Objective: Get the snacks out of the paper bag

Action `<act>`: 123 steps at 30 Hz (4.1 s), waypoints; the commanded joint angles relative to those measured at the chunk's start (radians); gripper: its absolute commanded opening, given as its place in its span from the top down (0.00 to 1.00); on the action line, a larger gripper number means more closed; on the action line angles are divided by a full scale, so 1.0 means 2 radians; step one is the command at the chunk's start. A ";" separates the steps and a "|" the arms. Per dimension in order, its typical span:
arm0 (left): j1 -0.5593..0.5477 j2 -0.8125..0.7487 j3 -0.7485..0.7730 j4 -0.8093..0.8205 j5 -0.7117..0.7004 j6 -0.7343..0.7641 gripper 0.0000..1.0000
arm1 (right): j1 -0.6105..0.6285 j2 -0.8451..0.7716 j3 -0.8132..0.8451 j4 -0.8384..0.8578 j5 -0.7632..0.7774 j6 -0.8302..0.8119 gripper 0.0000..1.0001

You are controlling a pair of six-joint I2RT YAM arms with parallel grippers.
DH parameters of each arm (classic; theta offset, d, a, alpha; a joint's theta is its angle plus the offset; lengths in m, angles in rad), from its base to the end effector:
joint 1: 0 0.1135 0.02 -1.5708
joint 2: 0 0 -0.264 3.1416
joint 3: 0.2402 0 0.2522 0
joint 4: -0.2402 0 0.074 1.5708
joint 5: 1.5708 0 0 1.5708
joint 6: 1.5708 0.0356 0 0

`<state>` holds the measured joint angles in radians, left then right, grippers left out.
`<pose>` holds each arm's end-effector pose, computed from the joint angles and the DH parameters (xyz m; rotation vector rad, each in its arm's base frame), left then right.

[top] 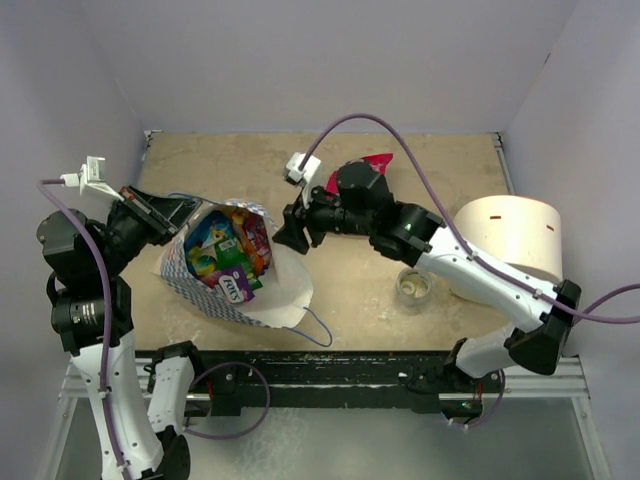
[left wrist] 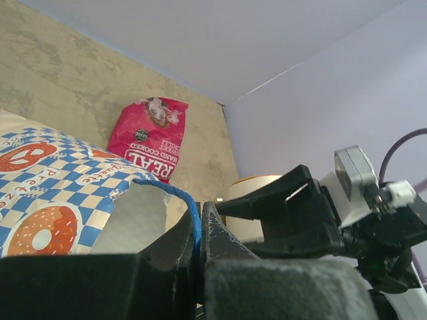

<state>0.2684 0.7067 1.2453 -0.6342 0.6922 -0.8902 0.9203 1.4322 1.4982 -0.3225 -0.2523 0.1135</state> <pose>0.1021 0.0045 0.4524 -0.4549 1.6923 -1.0346 0.1921 0.2671 0.4235 -0.9256 1.6906 0.9429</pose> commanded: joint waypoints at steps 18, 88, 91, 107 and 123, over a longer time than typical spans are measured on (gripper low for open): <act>0.001 0.002 -0.004 -0.003 0.054 -0.050 1.00 | 0.113 0.107 -0.117 0.340 0.195 -0.126 0.60; 0.001 -0.009 -0.017 -0.005 0.061 -0.038 1.00 | 0.081 0.081 -0.116 0.272 0.199 -0.029 1.00; 0.001 -0.011 -0.025 -0.001 0.059 -0.041 1.00 | 0.081 0.024 -0.155 0.279 0.163 -0.028 1.00; 0.001 -0.013 -0.044 0.014 0.046 -0.039 1.00 | 0.057 -0.259 -0.241 0.265 0.335 -0.102 1.00; 0.001 -0.011 -0.045 0.000 0.048 -0.044 1.00 | -0.227 0.002 -0.148 0.347 0.179 0.071 1.00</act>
<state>0.2684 0.6842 1.1515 -0.6613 0.7704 -0.9768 0.5476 1.3499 1.1179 0.2062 0.2787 0.0849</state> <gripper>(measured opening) 0.011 0.027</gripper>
